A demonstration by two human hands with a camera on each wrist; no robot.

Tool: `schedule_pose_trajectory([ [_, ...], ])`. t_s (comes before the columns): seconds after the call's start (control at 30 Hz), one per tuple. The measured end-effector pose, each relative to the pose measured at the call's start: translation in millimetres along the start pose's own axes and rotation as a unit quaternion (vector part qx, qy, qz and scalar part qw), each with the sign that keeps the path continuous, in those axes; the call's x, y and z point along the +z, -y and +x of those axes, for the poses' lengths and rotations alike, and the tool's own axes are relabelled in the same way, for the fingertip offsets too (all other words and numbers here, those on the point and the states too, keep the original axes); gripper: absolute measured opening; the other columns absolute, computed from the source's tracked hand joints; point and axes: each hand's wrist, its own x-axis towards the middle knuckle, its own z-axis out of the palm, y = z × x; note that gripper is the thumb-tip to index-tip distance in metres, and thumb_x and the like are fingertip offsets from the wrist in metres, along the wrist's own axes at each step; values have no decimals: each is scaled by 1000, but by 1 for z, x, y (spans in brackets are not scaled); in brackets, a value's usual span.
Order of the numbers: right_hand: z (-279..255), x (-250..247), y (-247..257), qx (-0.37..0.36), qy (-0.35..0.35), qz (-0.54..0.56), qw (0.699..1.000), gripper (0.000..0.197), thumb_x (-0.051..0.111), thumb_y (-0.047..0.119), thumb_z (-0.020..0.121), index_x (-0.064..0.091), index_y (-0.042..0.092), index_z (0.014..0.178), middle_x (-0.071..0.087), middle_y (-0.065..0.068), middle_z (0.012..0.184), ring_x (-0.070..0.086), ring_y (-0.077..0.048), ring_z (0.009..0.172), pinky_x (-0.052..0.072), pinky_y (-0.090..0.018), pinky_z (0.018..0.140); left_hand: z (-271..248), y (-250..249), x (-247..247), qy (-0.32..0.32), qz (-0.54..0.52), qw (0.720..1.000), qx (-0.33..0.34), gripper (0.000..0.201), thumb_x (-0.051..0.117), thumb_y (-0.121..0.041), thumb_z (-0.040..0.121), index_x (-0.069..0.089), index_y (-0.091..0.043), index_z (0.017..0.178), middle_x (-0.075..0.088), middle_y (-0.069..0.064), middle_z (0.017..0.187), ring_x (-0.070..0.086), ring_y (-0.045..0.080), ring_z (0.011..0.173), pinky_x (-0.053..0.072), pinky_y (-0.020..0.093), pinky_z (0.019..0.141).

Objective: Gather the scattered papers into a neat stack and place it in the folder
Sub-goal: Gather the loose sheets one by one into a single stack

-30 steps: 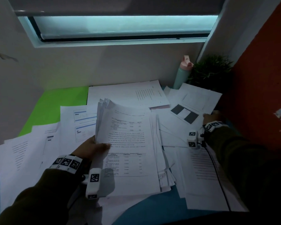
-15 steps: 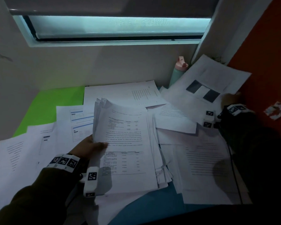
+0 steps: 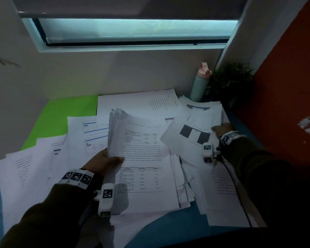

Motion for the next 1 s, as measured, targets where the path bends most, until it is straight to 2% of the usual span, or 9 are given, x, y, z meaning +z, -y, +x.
schedule_pose_trajectory([
  [0.07,-4,5,5,-21,24,0,1000,35,55,21,95,61,-5,118,58,-22,127,56,-28,96,47,-27,75,-1,-1,0,-5,24,1000,4,75,85,-30,54,64,-4,121,73,18,112,68,41,107,48,59,101],
  [0.13,-9,7,9,-44,21,-3,999,35,62,18,90,61,-6,115,61,-22,120,51,-24,86,43,-26,75,0,2,-2,-3,34,999,16,71,84,-31,56,65,-6,119,74,17,112,68,39,108,47,59,101],
  [0.33,-11,11,9,-94,-34,5,995,37,53,7,85,53,1,122,61,-22,118,59,-33,97,45,-32,79,-2,2,-1,-8,36,999,12,65,86,-32,56,68,-9,115,75,16,110,69,39,106,47,60,101],
  [0.43,-15,-5,22,-124,-78,85,986,61,54,3,86,33,9,142,48,-18,140,50,-34,123,40,-40,100,-2,1,-1,3,20,1000,5,72,89,-30,53,67,-7,117,73,19,114,67,41,109,46,60,103],
  [0.5,-17,-22,34,-167,-95,79,978,62,62,21,82,39,9,138,44,-21,143,48,-38,125,38,-47,106,-3,0,-1,1,15,1000,3,73,90,-29,51,66,-6,117,72,20,114,66,42,110,45,60,104],
  [0.6,-35,-48,51,-242,-107,-4,964,43,54,41,86,60,4,107,58,-26,119,57,-40,108,43,-46,96,-2,0,-1,-2,20,1000,2,71,88,-30,53,67,-8,116,72,19,115,66,41,111,45,60,104],
  [0.7,-64,-68,69,-298,-125,18,946,39,48,42,93,54,14,120,58,-14,125,54,-33,115,42,-47,101,1,3,-4,-16,38,999,-7,67,88,-34,52,69,-7,110,72,23,112,65,46,109,45,64,101],
  [0.87,-99,-81,78,-278,-79,244,926,38,57,16,93,48,10,130,57,-3,121,55,-17,105,48,-27,81,0,2,-6,-24,68,997,-21,60,87,-38,56,71,-11,108,74,21,109,67,45,105,47,64,98],
  [1.0,-97,-53,50,-217,-9,214,952,35,66,10,87,55,1,119,63,-16,113,62,-29,100,51,-40,83,-5,-4,-4,-27,79,996,-32,65,85,-41,52,70,-14,110,75,16,108,69,40,104,50,59,98],
])
